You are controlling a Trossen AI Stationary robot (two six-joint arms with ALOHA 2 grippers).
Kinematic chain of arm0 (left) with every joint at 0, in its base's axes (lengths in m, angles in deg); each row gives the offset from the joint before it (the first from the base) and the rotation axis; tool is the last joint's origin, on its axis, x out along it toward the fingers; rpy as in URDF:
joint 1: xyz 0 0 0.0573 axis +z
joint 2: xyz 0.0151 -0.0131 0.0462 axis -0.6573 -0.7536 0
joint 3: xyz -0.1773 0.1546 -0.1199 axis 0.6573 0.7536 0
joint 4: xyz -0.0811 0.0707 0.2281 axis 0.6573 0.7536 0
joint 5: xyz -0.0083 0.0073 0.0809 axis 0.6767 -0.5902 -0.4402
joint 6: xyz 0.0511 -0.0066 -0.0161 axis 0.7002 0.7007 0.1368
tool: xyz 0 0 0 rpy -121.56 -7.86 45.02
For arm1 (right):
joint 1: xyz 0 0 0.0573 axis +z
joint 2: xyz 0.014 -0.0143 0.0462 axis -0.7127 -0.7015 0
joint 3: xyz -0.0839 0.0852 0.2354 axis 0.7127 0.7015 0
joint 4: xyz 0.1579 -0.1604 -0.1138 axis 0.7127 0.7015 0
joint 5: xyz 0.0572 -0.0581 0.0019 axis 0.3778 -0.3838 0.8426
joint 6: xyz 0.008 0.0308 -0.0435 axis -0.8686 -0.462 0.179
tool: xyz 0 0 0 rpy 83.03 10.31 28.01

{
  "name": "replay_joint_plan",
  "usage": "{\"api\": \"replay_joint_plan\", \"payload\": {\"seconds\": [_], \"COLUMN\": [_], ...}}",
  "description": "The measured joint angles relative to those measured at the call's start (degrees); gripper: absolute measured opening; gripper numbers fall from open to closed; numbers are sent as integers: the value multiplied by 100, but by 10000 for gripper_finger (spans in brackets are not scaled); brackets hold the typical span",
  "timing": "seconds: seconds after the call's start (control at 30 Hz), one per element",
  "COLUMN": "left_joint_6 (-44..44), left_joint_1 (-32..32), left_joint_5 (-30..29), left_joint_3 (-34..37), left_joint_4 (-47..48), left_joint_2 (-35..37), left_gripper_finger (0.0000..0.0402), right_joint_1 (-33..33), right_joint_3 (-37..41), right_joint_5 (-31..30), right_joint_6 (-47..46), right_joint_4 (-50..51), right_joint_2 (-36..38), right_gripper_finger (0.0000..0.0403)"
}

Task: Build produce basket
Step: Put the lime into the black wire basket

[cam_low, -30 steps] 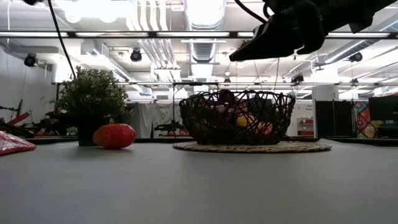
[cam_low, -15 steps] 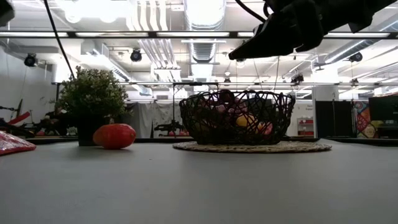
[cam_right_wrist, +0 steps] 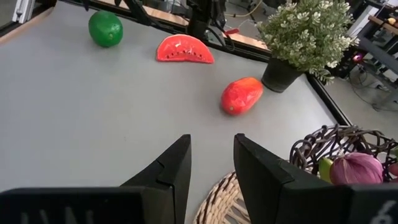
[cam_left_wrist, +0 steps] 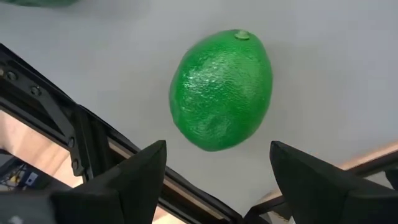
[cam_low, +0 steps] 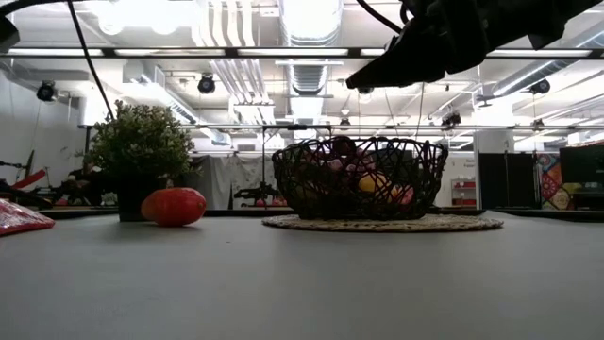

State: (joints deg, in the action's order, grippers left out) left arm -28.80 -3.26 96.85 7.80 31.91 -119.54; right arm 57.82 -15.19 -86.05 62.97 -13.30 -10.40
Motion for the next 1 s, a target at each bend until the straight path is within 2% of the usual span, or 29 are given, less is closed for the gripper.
{"api": "replay_joint_plan", "payload": {"seconds": [0.47, 0.8, 1.0], "left_joint_6": [-4, 7, 10], "left_joint_1": [0, 2, -7], "left_joint_5": [9, -497, -501], "left_joint_3": [64, 201, 555], "left_joint_4": [-40, -250, -691], "left_joint_2": [0, 0, 5], "left_gripper_finger": [268, 268, 268], "right_joint_1": [0, 0, 0], "right_joint_3": [0, 0, 0], "right_joint_5": [61, 92, 92], "right_joint_6": [-103, -101, -101], "right_joint_4": [-7, -6, -4], "right_joint_2": [0, 0, 0], "right_gripper_finger": [109, 109, 109]}}
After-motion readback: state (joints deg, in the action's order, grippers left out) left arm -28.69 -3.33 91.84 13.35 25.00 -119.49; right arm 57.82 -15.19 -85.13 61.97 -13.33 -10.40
